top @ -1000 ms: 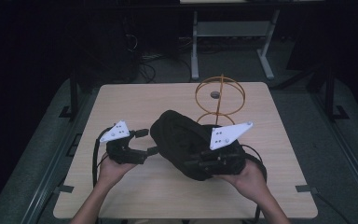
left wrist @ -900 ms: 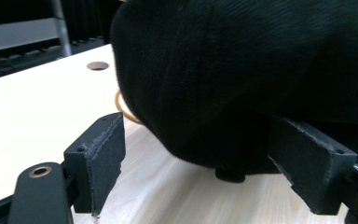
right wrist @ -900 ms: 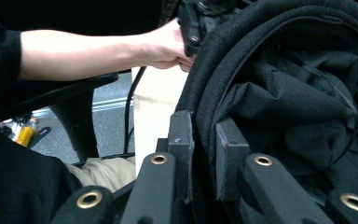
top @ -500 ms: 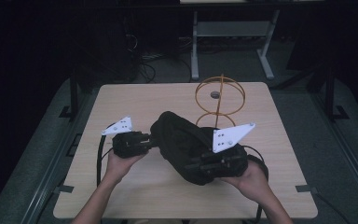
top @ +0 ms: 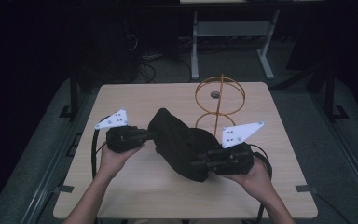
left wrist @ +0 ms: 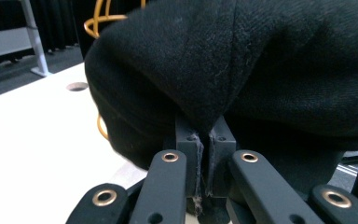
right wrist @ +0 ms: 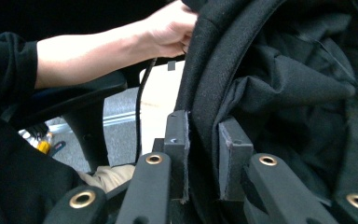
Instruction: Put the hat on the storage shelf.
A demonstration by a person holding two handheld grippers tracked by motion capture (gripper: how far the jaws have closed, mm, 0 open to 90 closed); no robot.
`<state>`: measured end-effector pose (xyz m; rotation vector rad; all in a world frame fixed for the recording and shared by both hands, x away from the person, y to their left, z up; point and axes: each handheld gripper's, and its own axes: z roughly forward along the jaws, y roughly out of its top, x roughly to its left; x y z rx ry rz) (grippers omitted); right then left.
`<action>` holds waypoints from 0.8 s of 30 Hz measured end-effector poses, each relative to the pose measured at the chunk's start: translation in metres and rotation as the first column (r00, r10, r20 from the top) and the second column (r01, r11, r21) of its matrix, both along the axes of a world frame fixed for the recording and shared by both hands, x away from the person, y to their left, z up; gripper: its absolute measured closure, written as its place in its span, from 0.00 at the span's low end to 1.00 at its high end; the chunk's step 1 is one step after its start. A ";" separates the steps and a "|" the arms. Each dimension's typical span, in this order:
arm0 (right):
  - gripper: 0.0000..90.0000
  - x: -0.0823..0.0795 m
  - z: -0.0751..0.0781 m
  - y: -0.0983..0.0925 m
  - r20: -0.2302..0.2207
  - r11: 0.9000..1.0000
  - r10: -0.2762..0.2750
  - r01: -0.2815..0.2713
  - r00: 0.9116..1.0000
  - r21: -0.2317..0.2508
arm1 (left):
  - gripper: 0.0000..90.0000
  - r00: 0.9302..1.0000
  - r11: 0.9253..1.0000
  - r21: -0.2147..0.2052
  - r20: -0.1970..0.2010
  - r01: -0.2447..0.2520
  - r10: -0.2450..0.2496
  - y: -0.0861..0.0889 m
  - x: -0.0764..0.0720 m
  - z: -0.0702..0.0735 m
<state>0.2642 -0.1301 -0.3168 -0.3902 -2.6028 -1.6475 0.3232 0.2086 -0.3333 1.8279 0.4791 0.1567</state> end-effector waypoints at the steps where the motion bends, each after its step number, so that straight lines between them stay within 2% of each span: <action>1: 0.87 0.001 -0.001 -0.002 -0.001 1.000 -0.002 0.002 1.000 0.003 | 0.96 1.000 1.000 0.000 0.008 -0.002 0.002 0.000 0.000 0.005; 4: 0.88 0.003 -0.003 -0.005 -0.001 1.000 -0.019 0.019 1.000 0.018 | 0.96 1.000 1.000 0.002 0.029 0.002 -0.002 0.000 -0.001 0.021; 12: 0.86 0.007 -0.003 -0.010 -0.001 0.997 -0.033 0.033 0.999 0.070 | 0.97 0.996 0.999 0.040 0.085 0.014 -0.017 -0.007 -0.003 0.058; 14: 0.80 0.009 -0.002 -0.012 -0.007 0.995 -0.040 0.040 0.999 0.088 | 0.97 0.995 0.998 0.055 0.092 0.018 -0.023 -0.008 -0.003 0.064; 17: 0.67 0.011 -0.003 -0.016 -0.026 0.992 -0.051 0.053 0.998 0.115 | 0.97 0.995 0.997 0.080 0.095 0.020 -0.027 -0.010 -0.003 0.068; 19: 0.60 0.012 -0.004 -0.021 -0.033 0.989 -0.082 0.086 0.996 0.124 | 0.97 0.995 0.995 0.094 0.094 0.025 -0.034 -0.012 -0.001 0.070; 24: 0.53 0.016 -0.012 -0.037 -0.053 0.979 -0.155 0.161 0.986 0.129 | 0.97 0.996 0.992 0.124 0.085 0.014 -0.025 -0.014 0.005 0.074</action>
